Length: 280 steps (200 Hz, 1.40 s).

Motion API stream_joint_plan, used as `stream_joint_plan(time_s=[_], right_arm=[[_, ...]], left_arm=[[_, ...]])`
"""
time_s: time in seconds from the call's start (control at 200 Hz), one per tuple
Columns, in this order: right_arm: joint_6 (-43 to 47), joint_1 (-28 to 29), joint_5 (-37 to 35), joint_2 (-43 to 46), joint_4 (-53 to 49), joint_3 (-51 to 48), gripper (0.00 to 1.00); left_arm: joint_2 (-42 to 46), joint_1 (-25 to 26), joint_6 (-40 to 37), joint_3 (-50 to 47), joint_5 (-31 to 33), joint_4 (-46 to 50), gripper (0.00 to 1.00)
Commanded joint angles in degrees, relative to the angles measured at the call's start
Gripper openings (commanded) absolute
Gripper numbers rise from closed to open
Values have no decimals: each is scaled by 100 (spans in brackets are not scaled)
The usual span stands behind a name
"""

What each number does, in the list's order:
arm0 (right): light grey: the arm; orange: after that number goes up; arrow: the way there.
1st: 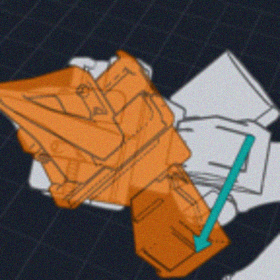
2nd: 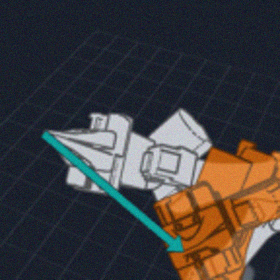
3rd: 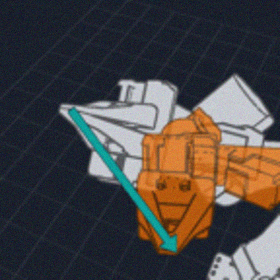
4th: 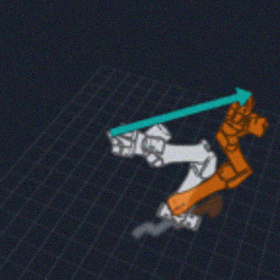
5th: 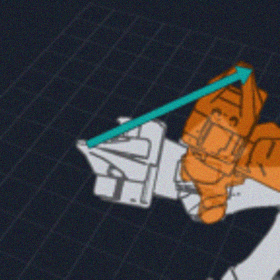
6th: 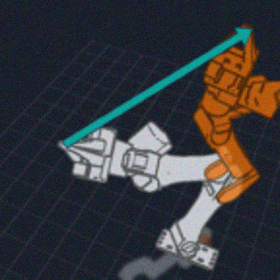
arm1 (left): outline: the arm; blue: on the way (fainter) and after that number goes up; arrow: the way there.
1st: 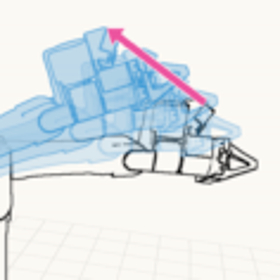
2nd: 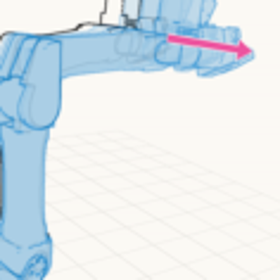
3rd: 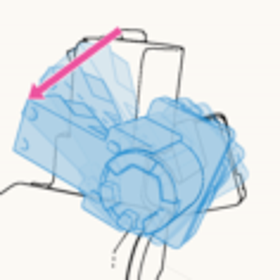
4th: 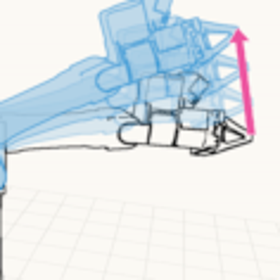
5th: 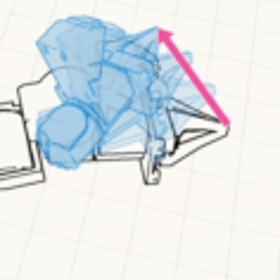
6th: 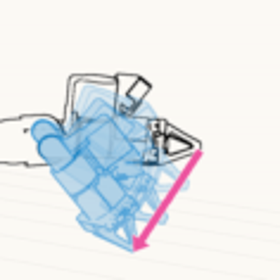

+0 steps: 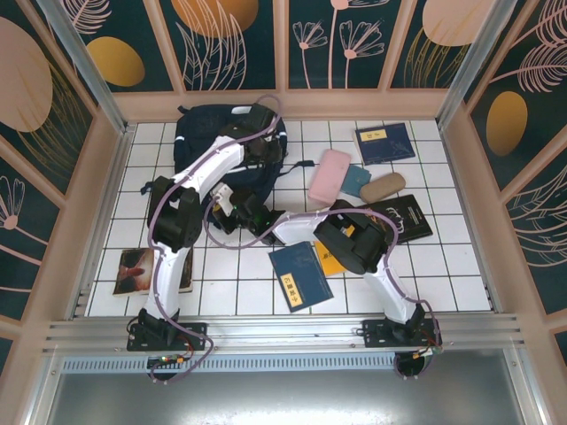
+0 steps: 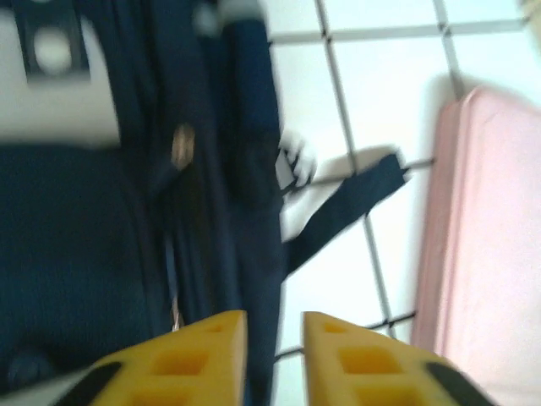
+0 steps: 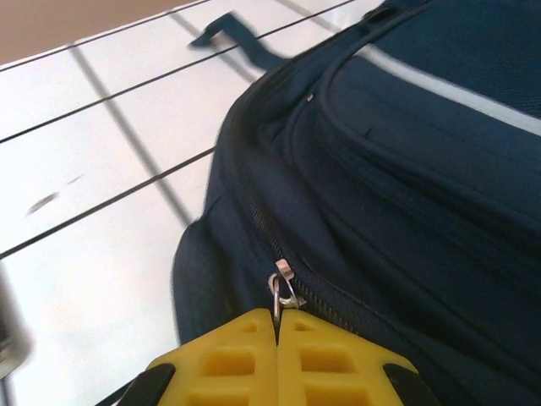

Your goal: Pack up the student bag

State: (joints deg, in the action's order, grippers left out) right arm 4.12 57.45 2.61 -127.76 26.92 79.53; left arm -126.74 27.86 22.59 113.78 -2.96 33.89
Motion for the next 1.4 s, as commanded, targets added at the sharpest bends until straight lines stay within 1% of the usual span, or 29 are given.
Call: stream_joint_plan(time_s=[0.0, 0.09, 0.205, 0.285, 0.32, 0.375, 0.435, 0.51, 0.55, 0.571, 0.601, 0.616, 0.701, 0.821, 0.951, 0.986, 1.046, 1.116, 1.166, 1.186, 1.301, 1.396], right_arm=[[-137, 86, 688, 272, 62, -254, 0], [-185, 43, 803, 319, 23, -278, 0], [-268, 14, 930, 366, 159, -363, 0], [-394, 12, 1005, 351, 100, -280, 0], [-464, 7, 1017, 336, -44, -183, 7], [-577, -30, 1112, 358, -169, -135, 26], [-735, -91, 1170, 510, -55, -288, 37], [-879, -169, 1125, 867, 267, -758, 48], [-929, -208, 1074, 1094, 411, -1027, 52], [-957, -230, 1060, 1208, 481, -1159, 57], [-999, -272, 1036, 1384, 574, -1347, 58], [-1027, -296, 1035, 1464, 607, -1443, 59], [-1170, -437, 1062, 1859, 705, -1876, 60], [-1450, -737, 1170, 2340, 961, -2479, 60], [-1828, -1169, 1132, 2664, 1207, -2880, 60], [-1965, -1299, 1118, 2679, 1135, -2851, 60], [-2112, -1504, 1297, 2632, 932, -2659, 60], [-2071, -1588, 1341, 2562, 803, -2487, 60], [-1965, -1588, 1299, 2494, 679, -2353, 60], [-1943, -1588, 1279, 2459, 622, -2301, 60], [-1940, -1597, 1301, 2337, 560, -2134, 60], [-2019, -1597, 1394, 2275, 648, -2118, 59]], left_arm=[[783, 9, -264, -550, -33, -935, 33], [1253, 9, -510, -1240, 41, -1046, 48], [1755, 9, -721, -1958, 662, -998, 65], [2031, 9, -713, -2223, 1020, -968, 67], [2180, 5, -655, -2350, 1161, -1016, 68], [2378, 0, -605, -2514, 1278, -1109, 71], [2522, -7, -514, -2607, 1496, -1088, 72], [2696, -34, -312, -2760, 1765, -1003, 71], [2812, -48, -145, -2917, 1987, -1021, 71], [2998, -60, -59, -3036, 2104, -1055, 70], [3176, -85, 56, -3214, 2232, -1095, 69], [3264, -95, 128, -3323, 2304, -1117, 69], [3808, -185, 497, -3879, 2596, -1243, 66], [4518, -210, 950, -4554, 2958, -1179, 60], [5050, -210, 1499, -5384, 2759, -1187, 55], [5137, -211, 1638, -5609, 2605, -1244, 54], [5190, -211, 1827, -5996, 2287, -1342, 50], [5162, -210, 1973, -6289, 2056, -1376, 46], [5136, -210, 2035, -6478, 1916, -1434, 37], [5131, -211, 2066, -6543, 1869, -1450, 36], [5019, -203, 2181, -6879, 1638, -1685, 35], [4798, -207, 2162, -6974, 1486, -1911, 39]])
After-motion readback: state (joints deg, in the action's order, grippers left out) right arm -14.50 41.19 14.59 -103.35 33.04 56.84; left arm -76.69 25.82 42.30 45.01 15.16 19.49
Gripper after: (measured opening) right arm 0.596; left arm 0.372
